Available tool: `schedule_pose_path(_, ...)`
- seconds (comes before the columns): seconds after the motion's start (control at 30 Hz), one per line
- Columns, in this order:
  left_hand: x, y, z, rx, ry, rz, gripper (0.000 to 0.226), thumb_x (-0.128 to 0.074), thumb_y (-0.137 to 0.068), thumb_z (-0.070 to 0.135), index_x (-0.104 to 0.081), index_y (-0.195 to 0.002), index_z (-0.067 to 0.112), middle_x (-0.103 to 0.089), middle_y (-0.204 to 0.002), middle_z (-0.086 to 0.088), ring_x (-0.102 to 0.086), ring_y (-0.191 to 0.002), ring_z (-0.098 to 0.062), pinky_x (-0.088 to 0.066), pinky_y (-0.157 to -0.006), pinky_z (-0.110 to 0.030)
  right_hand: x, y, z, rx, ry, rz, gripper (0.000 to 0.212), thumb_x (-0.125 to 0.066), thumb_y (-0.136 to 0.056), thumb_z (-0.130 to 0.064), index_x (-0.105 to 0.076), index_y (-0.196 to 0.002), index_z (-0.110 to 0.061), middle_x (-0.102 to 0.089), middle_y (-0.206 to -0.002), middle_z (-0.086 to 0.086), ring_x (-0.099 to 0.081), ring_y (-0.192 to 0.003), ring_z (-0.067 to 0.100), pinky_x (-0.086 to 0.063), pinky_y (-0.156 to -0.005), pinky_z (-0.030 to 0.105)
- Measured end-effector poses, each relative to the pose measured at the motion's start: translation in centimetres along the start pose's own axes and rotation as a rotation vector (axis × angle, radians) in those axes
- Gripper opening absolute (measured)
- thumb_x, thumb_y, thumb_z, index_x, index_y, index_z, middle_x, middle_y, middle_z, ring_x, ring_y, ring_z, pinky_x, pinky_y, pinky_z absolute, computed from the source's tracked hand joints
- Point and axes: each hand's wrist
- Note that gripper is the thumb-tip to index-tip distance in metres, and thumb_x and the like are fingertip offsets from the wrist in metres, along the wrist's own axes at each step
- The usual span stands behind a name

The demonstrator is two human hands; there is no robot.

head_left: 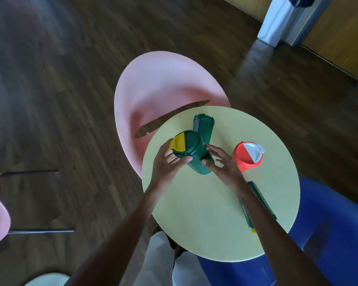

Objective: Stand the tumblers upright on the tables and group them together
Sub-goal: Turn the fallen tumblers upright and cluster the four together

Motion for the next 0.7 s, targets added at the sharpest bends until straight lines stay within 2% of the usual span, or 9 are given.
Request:
schedule_pose_path(0.13, 0.2, -0.3, 0.3, -0.063, -0.033, -0.077, 0.067, -0.084, -0.065, 0.006, -0.053, -0.120, 0.030, -0.061, -0.122, 0.007, -0.060, -0.113, -0.010, -0.051, -0.084, -0.020, 0.2, 0.4, -0.6, 0.015, -0.062, -0.014, 0.061, -0.068, -0.074, -0.046, -0.047, -0.130, -0.038, -0.056, -0.133, -0.009, -0.049, -0.124, 0.002, -0.044, -0.094, 0.023)
schedule_pose_path(0.27, 0.7, 0.1, -0.7, -0.042, -0.108, -0.150, 0.081, -0.086, -0.061, 0.009, -0.047, -0.131, 0.021, -0.058, -0.129, 0.005, -0.057, -0.117, -0.009, -0.049, -0.088, -0.018, 0.0, 1.1, 0.3, -0.009, -0.061, -0.040, 0.061, -0.076, -0.078, -0.027, -0.047, -0.131, -0.035, -0.059, -0.128, -0.011, -0.052, -0.119, -0.002, -0.049, -0.092, 0.030)
schedule_pose_path(0.43, 1.4, 1.2, -3.0, 0.002, -0.225, -0.247, 0.085, -0.086, -0.055, 0.024, -0.046, -0.131, 0.026, -0.058, -0.129, 0.006, -0.055, -0.120, -0.010, -0.045, -0.103, -0.032, -1.1, 2.8, 2.2, -0.086, -0.105, -0.088, 0.067, -0.080, -0.074, -0.015, -0.045, -0.127, -0.038, -0.059, -0.127, -0.007, -0.053, -0.118, 0.003, -0.052, -0.091, 0.030)
schedule_pose_path(0.57, 1.7, 2.0, -3.9, 0.002, -0.287, -0.269, 0.080, -0.086, -0.058, 0.019, -0.046, -0.125, 0.037, -0.057, -0.126, 0.013, -0.055, -0.117, -0.003, -0.043, -0.099, -0.019, -1.9, 3.6, 3.7, -0.139, -0.126, -0.108, 0.067, -0.080, -0.073, -0.014, -0.046, -0.124, -0.041, -0.058, -0.128, -0.008, -0.053, -0.121, 0.007, -0.049, -0.095, 0.030)
schedule_pose_path(0.7, 1.9, 2.0, -4.3, -0.022, -0.311, -0.292, 0.083, -0.086, -0.061, 0.004, -0.045, -0.132, 0.021, -0.058, -0.126, 0.007, -0.055, -0.117, -0.004, -0.041, -0.096, -0.012, -2.5, 3.8, 4.3, -0.168, -0.138, -0.099, 0.068, -0.081, -0.072, -0.014, -0.045, -0.121, -0.045, -0.057, -0.128, -0.011, -0.052, -0.122, 0.006, -0.046, -0.097, 0.031)
Point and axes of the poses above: each hand's wrist, its own y-axis away from the middle knuckle, its own x-axis out of the back of the hand, z = x × y
